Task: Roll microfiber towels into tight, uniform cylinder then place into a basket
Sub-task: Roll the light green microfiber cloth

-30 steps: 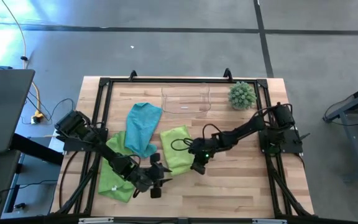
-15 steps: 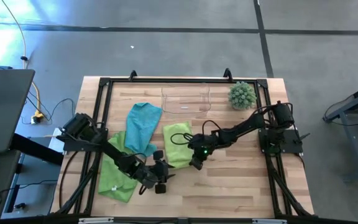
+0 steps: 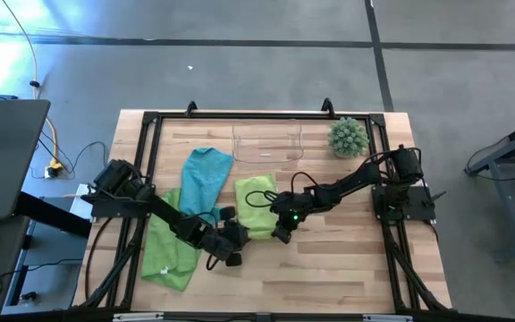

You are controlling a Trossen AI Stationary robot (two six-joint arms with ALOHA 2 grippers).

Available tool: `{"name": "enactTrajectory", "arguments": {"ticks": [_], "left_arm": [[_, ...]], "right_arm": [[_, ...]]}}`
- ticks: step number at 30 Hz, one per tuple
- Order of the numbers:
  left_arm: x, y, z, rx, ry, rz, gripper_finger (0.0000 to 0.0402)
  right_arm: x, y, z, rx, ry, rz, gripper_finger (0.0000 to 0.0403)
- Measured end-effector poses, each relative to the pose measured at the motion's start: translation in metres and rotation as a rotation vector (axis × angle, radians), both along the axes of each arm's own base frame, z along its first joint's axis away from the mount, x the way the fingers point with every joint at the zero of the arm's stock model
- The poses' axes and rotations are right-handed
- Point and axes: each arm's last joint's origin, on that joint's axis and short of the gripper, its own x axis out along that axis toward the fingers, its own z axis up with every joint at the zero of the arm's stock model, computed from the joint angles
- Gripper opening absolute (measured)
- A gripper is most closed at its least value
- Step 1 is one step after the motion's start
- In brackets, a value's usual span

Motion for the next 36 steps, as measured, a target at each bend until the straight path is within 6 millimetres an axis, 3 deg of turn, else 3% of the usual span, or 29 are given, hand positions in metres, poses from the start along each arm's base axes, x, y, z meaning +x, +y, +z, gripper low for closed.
{"name": "enactTrajectory", "arguments": {"ticks": [6,11,15,21,36], "left_arm": [[0.001,0.002,0.001,0.007,-0.001,-0.014,0.0145],[0.003,-0.008,0.025,0.112,-0.078,-0.059,0.0145],[0.007,-0.017,0.031,0.094,-0.082,-0.130,0.0145],[0.004,-0.017,0.011,0.042,0.017,-0.160,0.0145],[0.003,0.005,-0.005,0.023,0.146,-0.065,0.0145]], "right_arm": [[0.000,0.000,0.000,-0.007,-0.009,0.002,0.0003],[-0.001,0.000,-0.001,-0.010,0.015,0.004,0.0003],[-0.001,0.000,-0.001,-0.008,0.016,0.003,0.0003],[-0.001,0.000,-0.001,-0.006,0.017,0.001,0.0003],[0.000,0.000,0.000,-0.024,-0.014,0.028,0.0004]]}}
